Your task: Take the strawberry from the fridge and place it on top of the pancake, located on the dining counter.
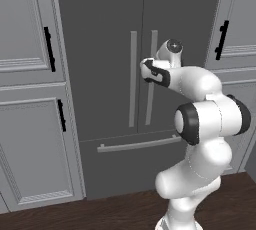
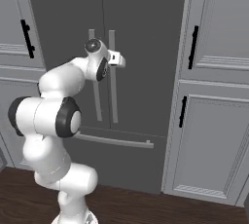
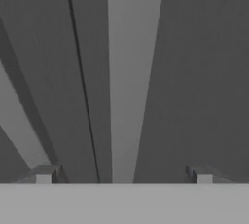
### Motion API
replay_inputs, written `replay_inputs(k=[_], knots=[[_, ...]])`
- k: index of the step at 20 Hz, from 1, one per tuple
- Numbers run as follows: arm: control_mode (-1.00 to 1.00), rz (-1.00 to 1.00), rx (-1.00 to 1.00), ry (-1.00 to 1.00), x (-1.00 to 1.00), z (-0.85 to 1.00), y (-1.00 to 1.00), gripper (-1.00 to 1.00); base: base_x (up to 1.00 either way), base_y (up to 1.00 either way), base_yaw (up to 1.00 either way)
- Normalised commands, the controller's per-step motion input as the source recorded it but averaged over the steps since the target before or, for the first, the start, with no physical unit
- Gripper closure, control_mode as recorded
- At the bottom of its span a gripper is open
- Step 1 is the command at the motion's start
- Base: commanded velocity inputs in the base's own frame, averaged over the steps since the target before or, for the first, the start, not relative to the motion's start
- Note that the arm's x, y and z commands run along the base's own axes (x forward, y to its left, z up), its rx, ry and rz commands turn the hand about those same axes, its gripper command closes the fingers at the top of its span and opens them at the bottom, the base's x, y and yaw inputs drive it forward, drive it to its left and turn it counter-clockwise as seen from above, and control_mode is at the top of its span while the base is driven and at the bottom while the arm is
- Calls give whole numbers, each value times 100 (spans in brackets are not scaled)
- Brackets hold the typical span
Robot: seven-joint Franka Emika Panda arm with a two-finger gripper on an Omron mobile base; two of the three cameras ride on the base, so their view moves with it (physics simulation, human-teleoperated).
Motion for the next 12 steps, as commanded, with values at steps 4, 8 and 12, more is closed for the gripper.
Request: replay_inputs(k=[4, 8, 12], knots=[[-100, 0, 0, -10, 35, 0, 0, -100, 0, 0, 0], [-100, 0, 0, -6, 41, 0, -4, -100, 0, 0, 0], [-100, 0, 0, -1, 33, 0, -12, -100, 0, 0, 0]])
